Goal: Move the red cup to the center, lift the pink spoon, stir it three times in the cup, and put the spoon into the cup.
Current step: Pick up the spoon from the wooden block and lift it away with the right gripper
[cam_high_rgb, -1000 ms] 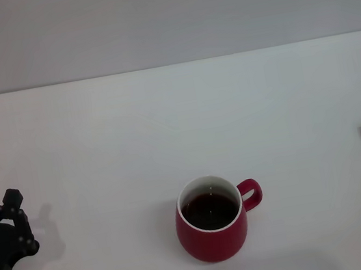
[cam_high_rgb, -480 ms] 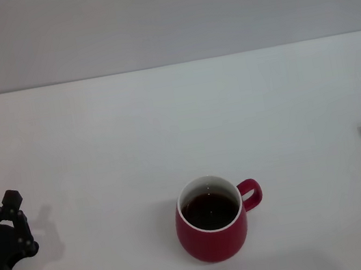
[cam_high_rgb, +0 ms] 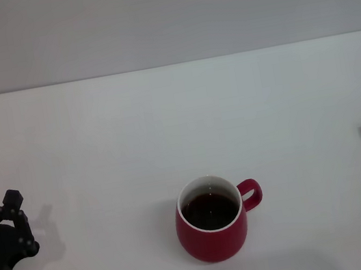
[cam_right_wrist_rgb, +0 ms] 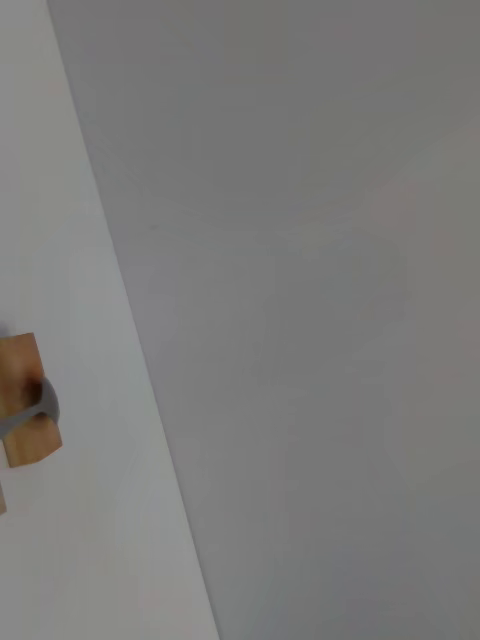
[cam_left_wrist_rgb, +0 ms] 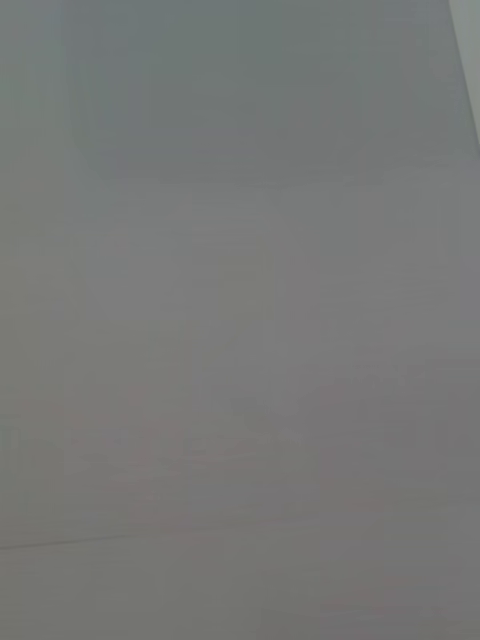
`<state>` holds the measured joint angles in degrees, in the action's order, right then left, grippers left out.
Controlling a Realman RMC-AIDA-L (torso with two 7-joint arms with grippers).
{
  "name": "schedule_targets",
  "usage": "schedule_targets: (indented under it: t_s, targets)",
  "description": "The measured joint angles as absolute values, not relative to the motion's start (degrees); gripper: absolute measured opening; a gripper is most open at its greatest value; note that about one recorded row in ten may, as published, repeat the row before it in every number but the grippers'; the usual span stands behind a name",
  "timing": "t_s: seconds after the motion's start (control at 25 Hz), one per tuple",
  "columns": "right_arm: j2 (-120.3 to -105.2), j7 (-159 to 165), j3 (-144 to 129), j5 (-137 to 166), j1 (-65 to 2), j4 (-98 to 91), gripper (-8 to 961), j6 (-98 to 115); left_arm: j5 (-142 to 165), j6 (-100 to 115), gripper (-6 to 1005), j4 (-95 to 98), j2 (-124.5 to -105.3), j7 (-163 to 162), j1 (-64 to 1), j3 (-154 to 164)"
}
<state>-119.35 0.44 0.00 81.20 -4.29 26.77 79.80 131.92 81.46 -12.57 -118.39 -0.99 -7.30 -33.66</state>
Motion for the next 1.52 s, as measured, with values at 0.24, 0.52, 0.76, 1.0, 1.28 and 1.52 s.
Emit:
schedule_targets:
  t_s: [0.24, 0.52, 0.76, 1.0, 1.28, 1.52]
  targets:
    - [-119.35, 0.44, -0.06, 81.2, -4.29, 26.76, 384, 79.77, 131.92, 81.62, -1, -12.57, -118.39, -1.03, -7.3, -33.58]
    - [-119.35, 0.44, -0.35, 81.21, -4.07, 26.86, 348, 79.76, 131.92, 81.75, -1, -12.57, -118.39, -1.05, -7.22, -33.42]
    - [-119.37, 0.43, -0.55, 81.43, -4.17, 26.86, 304, 79.93, 131.96, 81.79, -1, -12.57, -118.39, -1.06, -7.13, -33.4]
    - [-119.35, 0.43, -0.59, 81.62, -4.22, 26.99, 231, 80.1, 132.08, 81.9, -1, -12.57, -118.32, -0.99, -7.11, -33.39]
    - [-119.34, 0.43, -0.62, 81.65, -4.35, 26.99, 208, 80.0, 132.13, 81.92, -1, -12.57, -118.3, -0.87, -7.12, -33.41]
    - [-119.36, 0.16, -0.62, 81.64, -4.43, 26.62, 187, 80.02, 132.02, 81.92, -1, -12.57, -118.29, -0.78, -7.12, -33.76]
